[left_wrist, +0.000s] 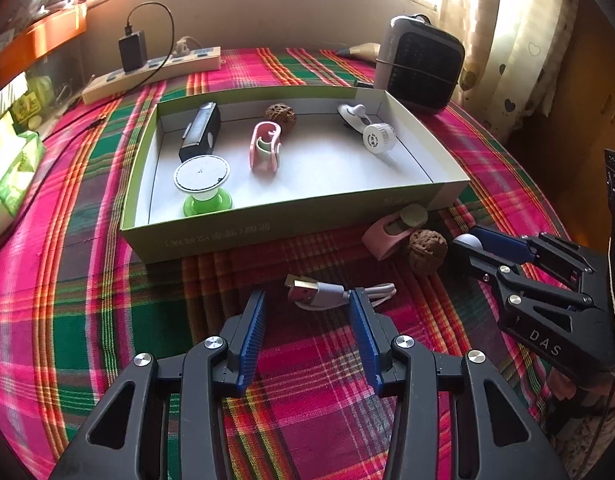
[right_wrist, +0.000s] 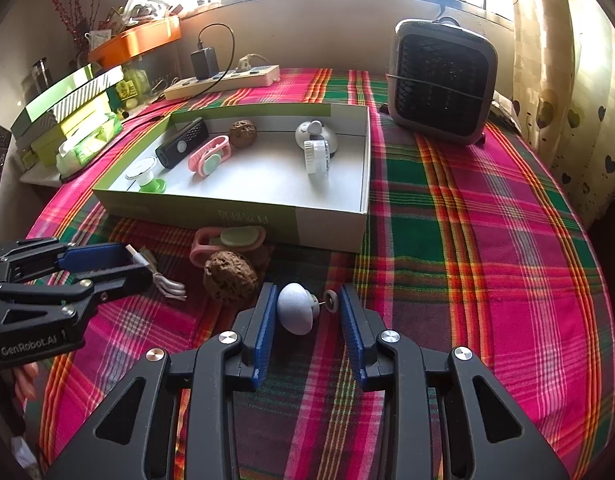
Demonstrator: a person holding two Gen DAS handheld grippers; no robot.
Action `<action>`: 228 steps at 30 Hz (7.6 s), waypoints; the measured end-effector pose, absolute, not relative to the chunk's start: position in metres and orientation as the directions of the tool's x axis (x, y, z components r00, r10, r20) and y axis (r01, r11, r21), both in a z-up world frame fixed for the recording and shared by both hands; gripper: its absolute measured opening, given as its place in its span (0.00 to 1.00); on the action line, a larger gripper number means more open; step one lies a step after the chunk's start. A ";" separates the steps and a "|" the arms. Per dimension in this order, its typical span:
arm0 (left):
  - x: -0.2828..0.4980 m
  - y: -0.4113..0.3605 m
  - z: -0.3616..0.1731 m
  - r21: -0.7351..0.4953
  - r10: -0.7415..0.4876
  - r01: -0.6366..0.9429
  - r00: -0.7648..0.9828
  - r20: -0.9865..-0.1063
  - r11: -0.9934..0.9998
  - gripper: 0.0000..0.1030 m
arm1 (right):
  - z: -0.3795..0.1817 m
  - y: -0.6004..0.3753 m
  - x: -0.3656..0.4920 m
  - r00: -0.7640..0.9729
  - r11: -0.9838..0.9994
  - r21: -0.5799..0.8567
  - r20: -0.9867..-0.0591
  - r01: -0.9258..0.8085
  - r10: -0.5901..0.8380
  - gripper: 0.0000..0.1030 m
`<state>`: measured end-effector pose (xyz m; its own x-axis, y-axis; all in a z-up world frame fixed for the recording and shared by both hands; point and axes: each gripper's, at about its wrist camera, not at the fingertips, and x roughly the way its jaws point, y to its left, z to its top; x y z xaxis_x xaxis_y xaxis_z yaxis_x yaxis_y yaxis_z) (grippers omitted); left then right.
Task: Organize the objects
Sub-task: 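Grasp the white ball-shaped object with the right tool while the left tool grasps the white USB cable, then lift the cable and white ball and carry them toward the tray, then lower the held cable and white ball into the tray, then open both tools to release the cable and white ball in the tray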
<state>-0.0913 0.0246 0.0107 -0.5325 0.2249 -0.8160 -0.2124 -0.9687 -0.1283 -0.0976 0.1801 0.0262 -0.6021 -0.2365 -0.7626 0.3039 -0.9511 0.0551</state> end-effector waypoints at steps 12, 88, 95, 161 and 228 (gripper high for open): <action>-0.097 0.027 0.021 -0.064 0.220 -0.278 -0.578 -0.786 -0.958 0.40 | 0.026 0.181 -0.091 -0.599 -0.951 0.063 -0.763 0.303 -0.242 0.32; -0.090 0.054 0.005 0.014 0.213 -0.355 -0.590 -0.779 -0.935 0.12 | 0.023 0.177 -0.091 -0.590 -0.954 0.048 -0.776 0.296 -0.222 0.32; -0.090 0.053 0.006 0.010 0.212 -0.349 -0.590 -0.779 -0.937 0.10 | 0.022 0.177 -0.091 -0.591 -0.954 0.047 -0.776 0.295 -0.221 0.32; -0.157 -0.001 0.043 -0.051 0.188 -0.224 -0.652 -0.735 -0.973 0.10 | 0.066 0.134 -0.176 -0.628 -0.922 0.024 -0.725 0.386 -0.282 0.32; -0.197 0.000 0.024 -0.014 0.127 -0.185 -0.617 -0.777 -0.983 0.20 | 0.029 0.087 -0.233 -0.574 -0.896 -0.085 -0.793 0.437 -0.204 0.32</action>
<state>-0.1967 0.0004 0.0239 -0.6168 0.1274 -0.7768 -0.1853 -0.9826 -0.0141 -0.2328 0.0868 0.0291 -0.5736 -0.2038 -0.7934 0.4366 -0.8956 -0.0855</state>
